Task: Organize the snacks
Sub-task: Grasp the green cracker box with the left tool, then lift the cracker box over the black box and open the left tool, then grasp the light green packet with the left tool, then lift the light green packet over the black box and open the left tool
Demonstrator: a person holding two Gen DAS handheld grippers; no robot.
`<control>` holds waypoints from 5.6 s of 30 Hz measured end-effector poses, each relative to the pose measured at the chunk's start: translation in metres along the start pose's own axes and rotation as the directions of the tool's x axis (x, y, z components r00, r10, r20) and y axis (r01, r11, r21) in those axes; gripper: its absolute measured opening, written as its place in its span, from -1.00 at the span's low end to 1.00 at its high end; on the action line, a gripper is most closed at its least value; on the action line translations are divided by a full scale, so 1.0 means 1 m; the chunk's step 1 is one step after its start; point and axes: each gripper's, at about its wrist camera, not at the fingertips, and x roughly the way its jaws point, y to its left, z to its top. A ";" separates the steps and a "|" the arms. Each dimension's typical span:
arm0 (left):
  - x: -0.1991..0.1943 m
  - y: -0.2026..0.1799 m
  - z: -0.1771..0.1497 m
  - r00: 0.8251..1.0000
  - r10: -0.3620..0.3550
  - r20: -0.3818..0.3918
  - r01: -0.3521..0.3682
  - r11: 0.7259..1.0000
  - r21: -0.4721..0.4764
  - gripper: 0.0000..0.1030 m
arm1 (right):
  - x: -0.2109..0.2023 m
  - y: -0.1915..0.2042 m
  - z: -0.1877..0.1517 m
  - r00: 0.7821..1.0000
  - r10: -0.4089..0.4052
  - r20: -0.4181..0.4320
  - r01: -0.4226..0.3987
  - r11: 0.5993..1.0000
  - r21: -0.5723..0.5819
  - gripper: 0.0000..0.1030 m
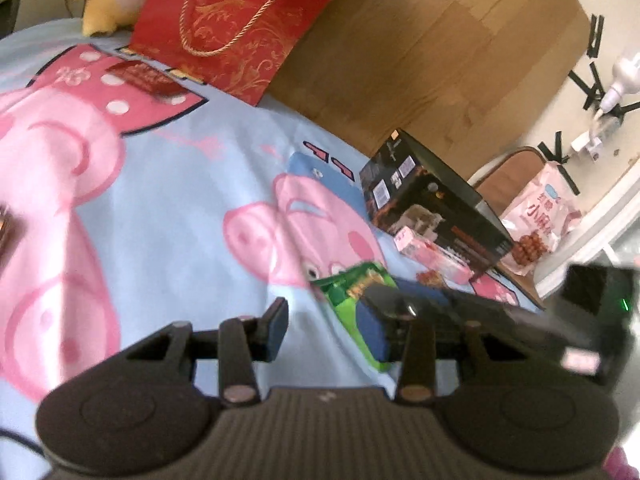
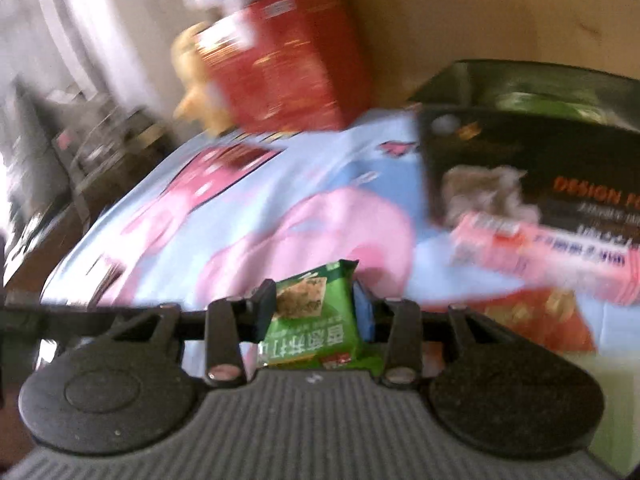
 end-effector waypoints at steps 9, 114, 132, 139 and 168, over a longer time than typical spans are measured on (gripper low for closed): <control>0.019 -0.037 -0.027 0.993 -0.063 -0.102 0.074 0.992 0.100 -0.22 | -0.086 0.008 -0.079 0.988 -0.139 0.073 0.137 0.990 0.029 -0.25; 0.050 -0.136 -0.053 0.949 -0.167 -0.266 0.263 0.886 0.382 -0.12 | -0.176 -0.001 -0.170 0.910 -0.323 0.260 0.297 0.945 0.136 0.32; 0.048 -0.151 -0.073 0.937 -0.132 -0.324 0.273 0.856 0.440 -0.06 | -0.157 0.012 -0.154 0.896 -0.388 0.216 0.378 0.921 0.088 -0.27; 0.068 -0.150 -0.080 0.928 -0.115 -0.355 0.277 0.849 0.449 -0.19 | -0.144 0.025 -0.156 0.905 -0.372 0.205 0.383 0.924 -0.015 -0.13; 0.155 -0.151 0.112 0.992 0.086 0.087 -0.114 0.910 0.398 0.00 | -0.034 -0.082 0.053 0.902 -0.267 0.339 0.308 0.949 -0.071 -0.24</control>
